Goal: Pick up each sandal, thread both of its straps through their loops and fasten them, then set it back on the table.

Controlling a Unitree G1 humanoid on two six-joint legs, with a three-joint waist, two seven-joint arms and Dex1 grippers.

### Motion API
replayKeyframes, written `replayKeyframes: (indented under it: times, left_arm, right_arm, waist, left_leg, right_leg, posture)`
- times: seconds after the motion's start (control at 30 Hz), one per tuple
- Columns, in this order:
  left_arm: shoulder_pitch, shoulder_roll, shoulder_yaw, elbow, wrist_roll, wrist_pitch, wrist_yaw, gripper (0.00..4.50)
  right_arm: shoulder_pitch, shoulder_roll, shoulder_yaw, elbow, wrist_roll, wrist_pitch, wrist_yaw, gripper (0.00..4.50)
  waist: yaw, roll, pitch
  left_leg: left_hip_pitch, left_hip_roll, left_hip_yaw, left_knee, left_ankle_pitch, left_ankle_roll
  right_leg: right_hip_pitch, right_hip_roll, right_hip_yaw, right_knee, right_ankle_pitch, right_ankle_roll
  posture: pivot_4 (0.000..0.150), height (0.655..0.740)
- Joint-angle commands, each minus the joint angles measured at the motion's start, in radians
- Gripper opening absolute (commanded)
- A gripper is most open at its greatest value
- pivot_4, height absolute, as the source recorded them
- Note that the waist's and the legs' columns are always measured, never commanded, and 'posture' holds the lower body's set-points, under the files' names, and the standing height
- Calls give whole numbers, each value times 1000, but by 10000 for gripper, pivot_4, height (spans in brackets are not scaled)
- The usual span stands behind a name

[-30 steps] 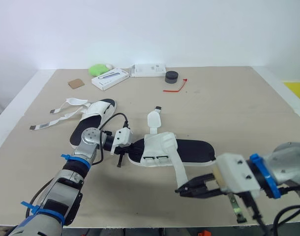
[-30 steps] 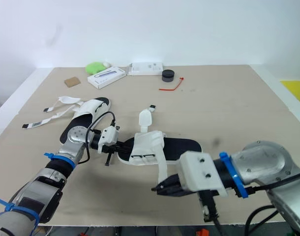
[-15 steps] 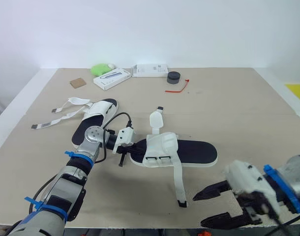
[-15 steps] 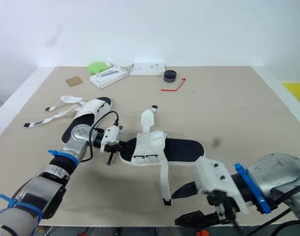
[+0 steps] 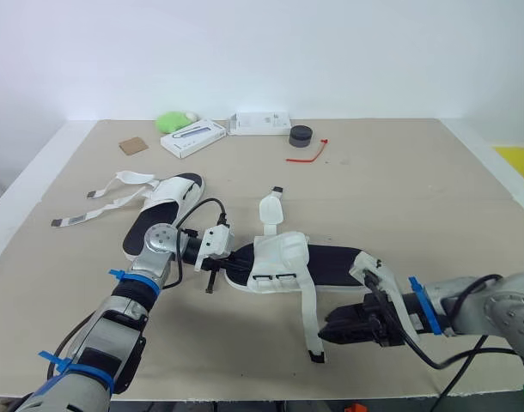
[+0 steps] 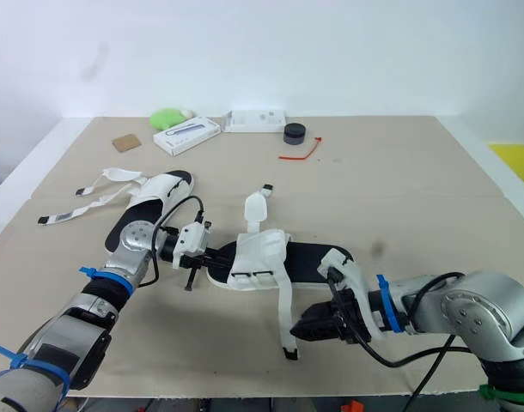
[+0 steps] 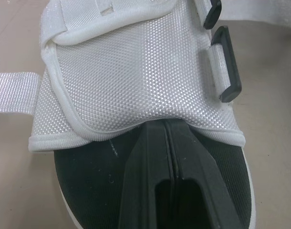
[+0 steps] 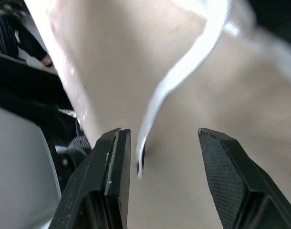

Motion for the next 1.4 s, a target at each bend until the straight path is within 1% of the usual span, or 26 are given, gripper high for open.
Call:
replayKeyframes:
  times: [0.03, 0.13, 0.3, 0.47, 0.7, 0.83, 0.9, 0.93, 1.03, 1.1, 1.17, 1.27, 1.4]
  left_arm:
    - [110, 40, -75, 84, 117, 69, -1, 0]
    - [115, 38, -71, 72, 115, 78, 6, 0]
    - [124, 41, -69, 53, 113, 89, 11, 0]
    - [129, 41, -67, 46, 111, 96, 18, 0]
    - [140, 40, -68, 32, 110, 101, 23, 0]
    - [139, 41, -68, 32, 110, 102, 23, 0]
    - [137, 41, -68, 32, 111, 102, 23, 0]
    - [135, 40, -68, 34, 111, 102, 23, 0]
    - [127, 37, -68, 42, 112, 100, 25, 0]
    - [124, 35, -68, 48, 114, 96, 27, 0]
    - [122, 33, -69, 53, 115, 94, 28, 0]
    - [119, 30, -70, 56, 117, 92, 28, 0]
    - [112, 26, -71, 64, 119, 90, 31, 0]
  right_arm:
    - [-48, 15, 13, -11, 40, 56, -13, 24881]
    - [-65, 34, 35, -15, 42, 80, -21, 24881]
    - [-77, 42, 29, -23, 74, 111, -13, 24881]
    - [-82, 63, 53, -15, 53, 132, -43, 24881]
    - [-72, 148, 70, 25, -10, 174, -140, 24881]
    - [-73, 152, 61, 22, 2, 176, -137, 13861]
    - [-73, 147, 50, 16, 18, 176, -128, 4094]
    - [-78, 139, 41, 8, 31, 175, -113, 219]
    - [-110, 110, -11, -5, 113, 168, -36, 219]
    - [-153, 106, -53, 19, 194, 155, -3, 219]
    - [-204, 129, -76, 81, 232, 144, -29, 219]
    - [-336, 193, -84, 285, 249, 159, -153, 219]
    - [-548, 286, -87, 602, 255, 175, -346, 219]
  waist:
    - [0, 0, 0]
    - [0, 0, 0]
    - [0, 0, 0]
    - [0, 0, 0]
    - [0, 0, -1]
    - [0, 1, -1]
    - [0, 1, -1]
    - [0, 1, -1]
    - [0, 1, 0]
    - [0, 1, 0]
    - [0, 1, 0]
    - [-1, 0, 1]
    - [-1, 4, 0]
  left_leg:
    - [0, 0, -1, -1, 0, 0]
    - [0, 0, -2, -1, -1, 1]
    - [0, 0, -3, -1, -1, 1]
    - [0, 0, -3, -1, -1, 1]
    - [-1, 0, -3, -1, -1, 1]
    - [-1, 0, -3, -1, -1, 1]
    - [-1, 0, -3, -1, -1, 1]
    - [-1, 0, -3, -1, -1, 1]
    - [-1, 0, -3, -1, -1, 1]
    - [-1, 0, -3, -2, -1, 1]
    - [-1, 0, -4, -2, -1, 1]
    - [0, 1, -4, -1, -1, 1]
    - [-1, 0, -3, -1, 1, 3]
  right_leg:
    - [0, 1, 0, 0, 0, 0]
    - [0, 2, 0, 0, -1, -1]
    - [0, 2, 1, 0, -1, 0]
    - [0, 3, 0, 0, -1, 0]
    - [0, 3, 0, 0, -1, -1]
    - [0, 3, 0, 0, -1, -1]
    - [0, 3, 0, 0, -1, -1]
    - [0, 3, 0, 0, -1, -1]
    - [0, 2, 0, 0, -1, -1]
    - [0, 3, 0, 0, -2, -1]
    - [0, 2, 0, 0, -1, -1]
    - [0, 3, 0, 0, -1, -1]
    - [-1, 2, 1, 0, 0, -1]
  posture:
    - [1500, 7400]
    - [1500, 7400]
    - [1500, 7400]
    - [1500, 7400]
    - [1500, 7400]
    - [1500, 7400]
    - [1500, 7400]
    - [1500, 7400]
    - [1500, 7400]
    - [1500, 7400]
    - [1500, 7400]
    - [1500, 7400]
    - [1500, 7400]
